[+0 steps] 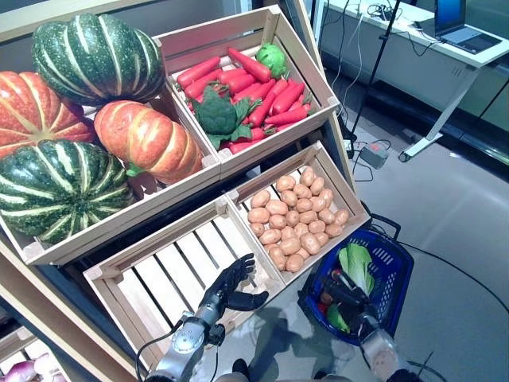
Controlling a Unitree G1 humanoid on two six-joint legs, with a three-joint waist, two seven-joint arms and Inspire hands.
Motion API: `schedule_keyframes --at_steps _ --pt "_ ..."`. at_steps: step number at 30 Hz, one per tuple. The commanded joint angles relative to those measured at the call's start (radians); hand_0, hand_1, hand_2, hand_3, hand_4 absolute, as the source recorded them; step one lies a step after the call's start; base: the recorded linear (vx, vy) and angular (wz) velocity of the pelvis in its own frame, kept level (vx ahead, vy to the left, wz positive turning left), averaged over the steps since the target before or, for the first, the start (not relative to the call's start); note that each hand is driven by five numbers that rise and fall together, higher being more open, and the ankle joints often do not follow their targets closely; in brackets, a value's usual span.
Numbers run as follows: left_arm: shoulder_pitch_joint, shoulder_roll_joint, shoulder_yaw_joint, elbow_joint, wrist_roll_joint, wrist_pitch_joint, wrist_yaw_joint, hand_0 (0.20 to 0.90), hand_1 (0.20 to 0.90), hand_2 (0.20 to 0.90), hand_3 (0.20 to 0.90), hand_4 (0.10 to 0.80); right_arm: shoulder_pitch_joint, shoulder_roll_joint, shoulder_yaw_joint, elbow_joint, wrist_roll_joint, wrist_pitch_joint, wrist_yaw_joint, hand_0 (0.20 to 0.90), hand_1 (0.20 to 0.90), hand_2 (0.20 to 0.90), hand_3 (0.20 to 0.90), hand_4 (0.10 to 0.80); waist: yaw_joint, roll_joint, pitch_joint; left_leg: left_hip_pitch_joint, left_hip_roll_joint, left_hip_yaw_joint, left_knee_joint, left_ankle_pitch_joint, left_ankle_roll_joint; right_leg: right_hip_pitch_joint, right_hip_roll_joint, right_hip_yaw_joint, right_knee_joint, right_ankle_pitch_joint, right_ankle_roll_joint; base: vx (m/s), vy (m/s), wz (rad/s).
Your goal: Put vegetables into the basket
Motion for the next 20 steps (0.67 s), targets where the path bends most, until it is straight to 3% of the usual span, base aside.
schedule_keyframes --at_steps 1,7,11,20 --pt "-0.054 -0.058 0.063 0.025 0.0 -0.073 -0.005 0.9 0.9 0.9 0.9 0.8 -0.046 0.01 -0.01 -0.114 -0.004 -0.126 0.104 0.9 0.9 0.9 0.9 0.8 -0.025 0.021 -0.036 0.026 -0.036 0.005 -0.004 -0.104 0.03 -0.017 0.056 0.029 -0.073 0.064 -0.067 0.021 0.008 0.03" --pt "-0.037 -0.1 0.1 0.105 0.023 -0.088 0.059 0.9 0.9 0.9 0.9 0.8 0.002 0.033 0.039 -0.163 -0.076 -0.174 0.139 0.9 0.9 0.9 0.9 0.8 -0.039 0.019 -0.034 0.039 -0.04 0.009 -0.004 -0.108 0.032 -0.006 0.058 0.031 -0.073 0.058 -0.068 0.012 0.003 0.0" --pt "-0.027 -0.13 0.12 0.131 0.022 -0.056 0.064 0.9 0.9 0.9 0.9 0.8 0.031 0.028 0.12 -0.246 -0.319 -0.33 0.079 0.9 0.9 0.9 0.9 0.8 -0.037 0.016 -0.027 0.047 -0.045 -0.008 -0.004 -0.113 0.031 0.007 0.057 0.03 -0.073 0.048 -0.065 0.013 -0.008 0.01" --pt "-0.073 -0.125 0.086 0.174 -0.009 -0.024 -0.033 0.9 0.9 0.9 0.9 0.8 -0.019 -0.016 0.196 -0.25 -0.365 -0.292 0.051 0.9 0.9 0.9 0.9 0.8 -0.011 0.014 -0.024 0.043 -0.054 -0.057 -0.004 -0.111 0.035 0.021 0.052 0.009 -0.073 0.039 -0.07 -0.004 -0.018 0.12"
